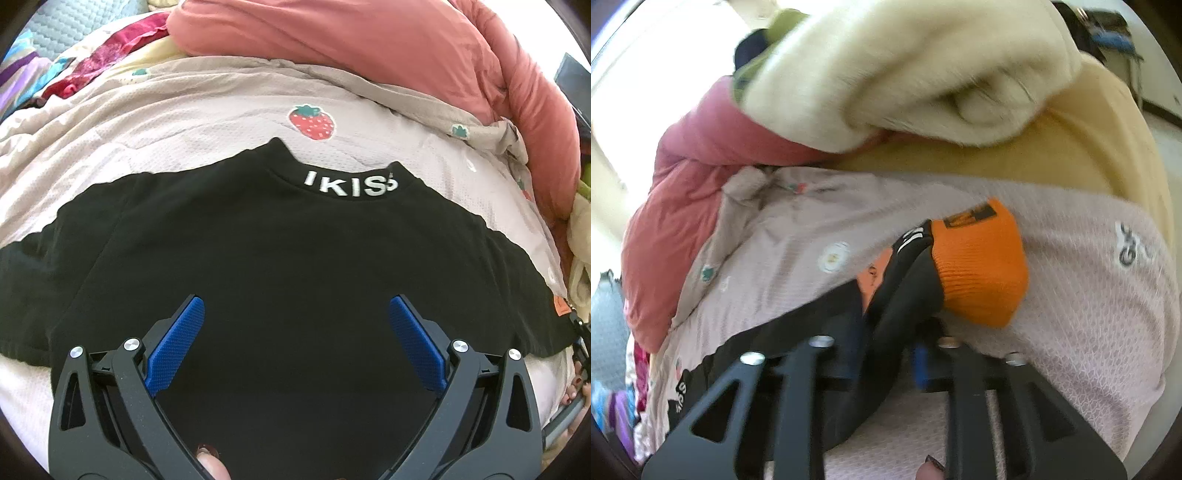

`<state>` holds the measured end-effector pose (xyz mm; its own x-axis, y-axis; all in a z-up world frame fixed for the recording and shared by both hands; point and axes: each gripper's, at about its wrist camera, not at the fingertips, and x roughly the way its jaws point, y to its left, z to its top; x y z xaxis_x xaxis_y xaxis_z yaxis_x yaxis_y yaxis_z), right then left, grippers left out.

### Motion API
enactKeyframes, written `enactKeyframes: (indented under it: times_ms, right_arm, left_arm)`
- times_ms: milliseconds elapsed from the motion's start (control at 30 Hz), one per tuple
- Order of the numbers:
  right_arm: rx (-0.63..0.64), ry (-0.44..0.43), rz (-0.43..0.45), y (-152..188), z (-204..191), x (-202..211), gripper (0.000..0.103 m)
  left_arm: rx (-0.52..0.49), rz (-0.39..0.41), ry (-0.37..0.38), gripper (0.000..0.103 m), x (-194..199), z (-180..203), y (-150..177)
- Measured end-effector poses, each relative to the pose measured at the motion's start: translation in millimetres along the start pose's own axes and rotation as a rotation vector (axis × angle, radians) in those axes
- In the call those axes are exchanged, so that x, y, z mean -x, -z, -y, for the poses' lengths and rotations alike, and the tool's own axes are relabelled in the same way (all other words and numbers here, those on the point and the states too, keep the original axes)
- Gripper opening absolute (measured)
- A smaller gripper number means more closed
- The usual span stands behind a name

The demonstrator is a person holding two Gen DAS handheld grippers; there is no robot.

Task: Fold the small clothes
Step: 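Lift the sock with the right gripper and carry it over the sweatshirt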

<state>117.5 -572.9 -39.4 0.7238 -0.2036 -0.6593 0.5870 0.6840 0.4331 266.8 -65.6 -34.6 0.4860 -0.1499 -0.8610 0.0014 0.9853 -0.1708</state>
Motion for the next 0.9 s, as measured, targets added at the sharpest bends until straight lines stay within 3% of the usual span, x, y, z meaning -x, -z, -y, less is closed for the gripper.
enactKeyframes:
  times_ms: [233,433,700,900]
  right_arm:
    - [0.175,-0.110,0.047,4,-67,17,0.009]
    - [0.286,-0.214,0.029,21,-140,27,0.009]
    - [0.443,-0.364,-0.022,69,-239,40,0.008]
    - [0.569,-0.404,-0.079,119,-294,40,0.008]
  left_arm:
    - [0.036,0.037,-0.012,0.094,17,-25,0]
    - [0.075,0.065,-0.008,0.094,34,-50,-3]
    - [0.154,0.090,0.053,0.094,56,-87,-8]
    - [0.143,0.093,0.095,0.094,68,-98,-8]
